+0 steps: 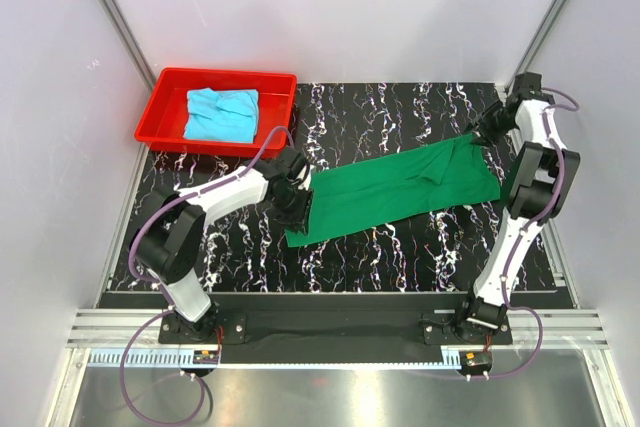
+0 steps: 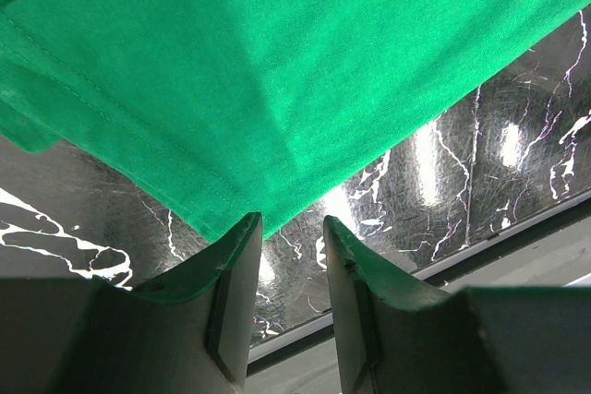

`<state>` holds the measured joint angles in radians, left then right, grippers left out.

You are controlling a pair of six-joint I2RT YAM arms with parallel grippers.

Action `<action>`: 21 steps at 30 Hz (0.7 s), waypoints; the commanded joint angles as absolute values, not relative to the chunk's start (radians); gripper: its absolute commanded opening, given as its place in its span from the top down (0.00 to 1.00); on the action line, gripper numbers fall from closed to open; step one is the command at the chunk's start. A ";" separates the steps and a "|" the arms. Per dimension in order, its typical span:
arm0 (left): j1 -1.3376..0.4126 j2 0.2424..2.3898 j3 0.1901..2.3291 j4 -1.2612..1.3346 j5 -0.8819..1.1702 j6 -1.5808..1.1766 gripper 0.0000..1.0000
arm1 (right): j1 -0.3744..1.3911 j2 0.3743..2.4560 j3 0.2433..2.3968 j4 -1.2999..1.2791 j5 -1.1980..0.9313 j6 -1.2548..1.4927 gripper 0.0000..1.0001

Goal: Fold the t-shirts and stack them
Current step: Fold the tshirt

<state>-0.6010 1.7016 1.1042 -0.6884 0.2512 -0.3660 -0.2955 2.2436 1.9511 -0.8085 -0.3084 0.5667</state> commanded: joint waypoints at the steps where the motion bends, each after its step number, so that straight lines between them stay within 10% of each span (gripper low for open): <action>1: -0.595 1.678 1.126 -0.670 0.255 -0.361 0.62 | -0.284 2.120 1.809 -0.839 -0.374 0.468 0.50; 10: -0.597 1.689 1.140 -0.680 0.270 -0.347 0.62 | -0.255 1.933 1.330 -0.582 -0.571 0.615 0.39; 21: -0.595 1.677 1.129 -0.687 0.273 -0.339 0.62 | -0.239 1.944 1.316 -0.578 -0.511 0.620 0.42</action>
